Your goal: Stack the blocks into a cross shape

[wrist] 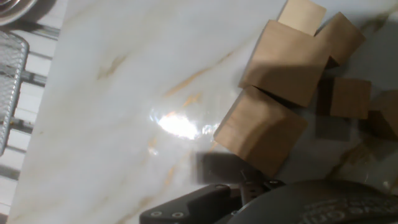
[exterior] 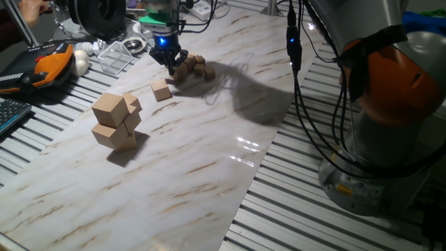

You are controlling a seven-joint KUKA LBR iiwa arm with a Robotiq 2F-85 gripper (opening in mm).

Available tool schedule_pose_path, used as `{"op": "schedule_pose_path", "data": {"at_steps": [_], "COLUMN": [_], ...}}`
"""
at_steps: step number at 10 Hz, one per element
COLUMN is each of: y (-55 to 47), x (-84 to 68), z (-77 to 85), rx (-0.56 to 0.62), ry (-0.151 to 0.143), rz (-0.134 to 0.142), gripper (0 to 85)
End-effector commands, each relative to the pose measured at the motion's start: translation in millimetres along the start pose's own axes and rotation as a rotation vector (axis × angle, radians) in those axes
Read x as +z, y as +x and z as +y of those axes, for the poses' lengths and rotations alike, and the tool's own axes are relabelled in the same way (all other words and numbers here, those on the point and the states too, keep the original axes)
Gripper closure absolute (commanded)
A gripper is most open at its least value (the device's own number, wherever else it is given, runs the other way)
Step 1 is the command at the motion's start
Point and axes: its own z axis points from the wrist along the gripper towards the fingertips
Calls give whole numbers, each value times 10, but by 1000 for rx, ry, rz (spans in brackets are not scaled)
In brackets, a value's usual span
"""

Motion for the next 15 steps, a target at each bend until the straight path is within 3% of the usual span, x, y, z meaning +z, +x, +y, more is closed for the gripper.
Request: {"op": "schedule_pose_path", "data": {"at_steps": [1, 15], "y": [0, -14], "x": [0, -9], "z": [-4, -30], "rx": [-19, -244], "ry": [1, 6], "rz": [-2, -31], "gripper": [850, 850]}}
